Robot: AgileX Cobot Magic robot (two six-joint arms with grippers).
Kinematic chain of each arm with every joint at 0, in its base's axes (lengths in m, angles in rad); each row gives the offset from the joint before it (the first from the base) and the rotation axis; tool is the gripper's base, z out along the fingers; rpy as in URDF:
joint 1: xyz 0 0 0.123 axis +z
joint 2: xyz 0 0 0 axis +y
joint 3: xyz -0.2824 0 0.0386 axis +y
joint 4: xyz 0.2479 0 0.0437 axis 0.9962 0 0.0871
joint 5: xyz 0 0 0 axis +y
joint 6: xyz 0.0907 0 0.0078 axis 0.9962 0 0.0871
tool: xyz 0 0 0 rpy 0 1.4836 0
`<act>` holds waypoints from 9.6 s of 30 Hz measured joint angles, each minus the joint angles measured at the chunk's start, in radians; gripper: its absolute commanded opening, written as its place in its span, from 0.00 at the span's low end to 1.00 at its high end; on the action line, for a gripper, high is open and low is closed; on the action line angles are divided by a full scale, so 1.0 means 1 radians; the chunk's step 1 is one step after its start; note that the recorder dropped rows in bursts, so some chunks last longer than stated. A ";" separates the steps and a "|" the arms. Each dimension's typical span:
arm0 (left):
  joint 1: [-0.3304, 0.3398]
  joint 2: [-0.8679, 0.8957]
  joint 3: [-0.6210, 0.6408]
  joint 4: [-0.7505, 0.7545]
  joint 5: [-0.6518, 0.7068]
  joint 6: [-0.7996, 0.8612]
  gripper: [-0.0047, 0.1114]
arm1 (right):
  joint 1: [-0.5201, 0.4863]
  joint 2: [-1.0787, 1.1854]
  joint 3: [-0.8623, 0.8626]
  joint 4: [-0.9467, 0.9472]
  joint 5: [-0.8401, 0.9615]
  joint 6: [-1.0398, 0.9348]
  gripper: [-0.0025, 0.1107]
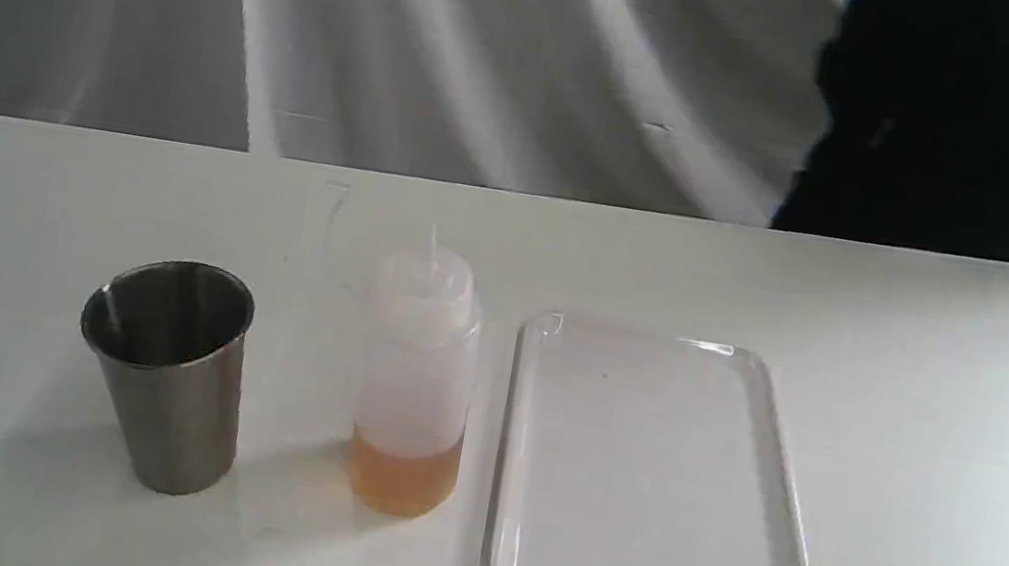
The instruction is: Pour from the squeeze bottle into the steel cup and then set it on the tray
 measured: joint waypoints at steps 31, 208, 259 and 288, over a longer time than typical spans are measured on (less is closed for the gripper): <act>0.000 0.000 0.000 0.000 0.000 0.000 0.11 | 0.000 0.014 -0.182 0.369 -0.115 0.132 0.02; 0.000 0.000 0.000 0.000 0.000 0.000 0.11 | 0.847 2.046 -0.798 0.438 -1.101 -0.348 0.73; 0.000 0.000 0.000 0.000 0.000 0.000 0.11 | 0.845 2.125 -0.948 0.491 -1.080 -0.359 0.33; 0.000 0.000 0.000 0.000 0.000 0.000 0.11 | 0.803 1.766 -1.121 0.526 -0.610 -0.821 0.32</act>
